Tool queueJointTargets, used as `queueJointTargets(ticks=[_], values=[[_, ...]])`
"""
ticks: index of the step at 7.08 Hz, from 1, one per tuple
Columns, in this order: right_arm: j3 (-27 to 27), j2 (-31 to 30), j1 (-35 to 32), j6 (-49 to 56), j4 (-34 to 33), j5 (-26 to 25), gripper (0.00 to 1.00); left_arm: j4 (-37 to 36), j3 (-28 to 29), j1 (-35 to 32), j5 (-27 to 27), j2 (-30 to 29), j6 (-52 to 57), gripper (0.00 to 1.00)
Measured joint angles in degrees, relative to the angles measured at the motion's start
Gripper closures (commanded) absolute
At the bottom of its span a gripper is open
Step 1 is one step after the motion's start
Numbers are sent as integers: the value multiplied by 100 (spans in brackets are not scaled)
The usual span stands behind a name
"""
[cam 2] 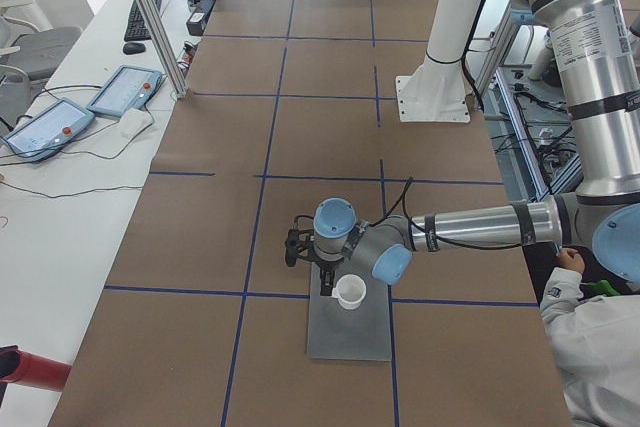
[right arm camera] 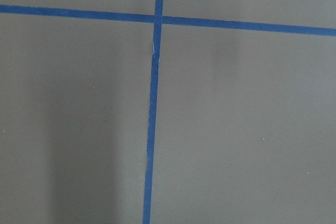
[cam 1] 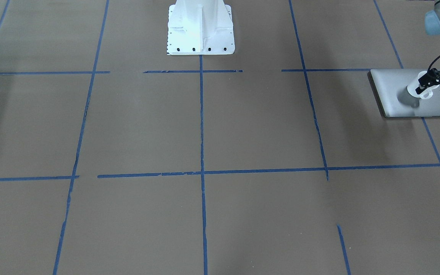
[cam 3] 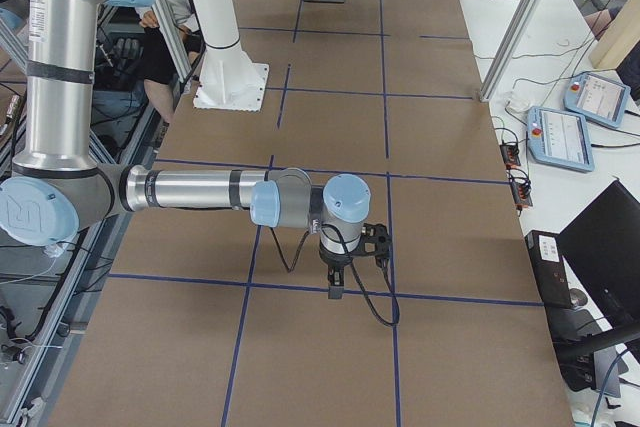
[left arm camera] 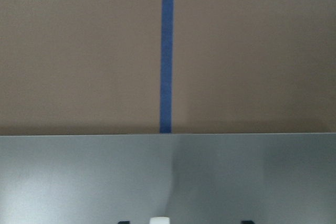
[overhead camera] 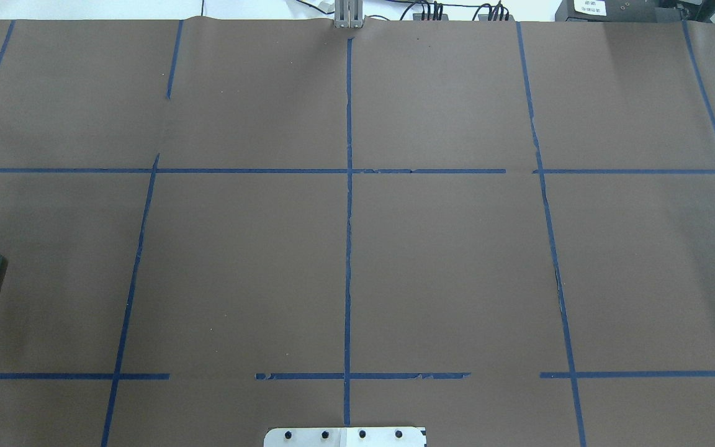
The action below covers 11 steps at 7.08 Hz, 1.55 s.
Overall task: Place cup on laptop
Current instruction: 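Lower the held mug onto the silver laptop with the left gripper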
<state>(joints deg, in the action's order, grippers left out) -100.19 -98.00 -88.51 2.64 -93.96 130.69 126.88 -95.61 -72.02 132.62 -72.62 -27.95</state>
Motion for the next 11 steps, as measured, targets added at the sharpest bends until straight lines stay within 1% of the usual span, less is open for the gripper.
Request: queueJointTargets(ticks=[1,2,3,4,5,7,11], values=[[0,0,0,0,-2,0,0,-553,-222,-400,8,-24,573,0],[0,0,0,0,-5,0,0,-1534,-470,-900,-3,-205,1350,0],[0,1,0,0,-6,0,0,-2591,-658,-1285,-29,-581,2037,0],[0,5,0,0,-4,0,0,-3366,-749,-1524,-49,-944,2459,0],[0,6,0,0,-5,0,0,-3746,-772,-1629,-46,-1103,2674,0],[0,5,0,0,-2,0,0,-3950,-752,-1711,-38,-1100,2995,0],[0,6,0,0,-5,0,0,-3931,-629,-1795,-13,-859,3145,0]])
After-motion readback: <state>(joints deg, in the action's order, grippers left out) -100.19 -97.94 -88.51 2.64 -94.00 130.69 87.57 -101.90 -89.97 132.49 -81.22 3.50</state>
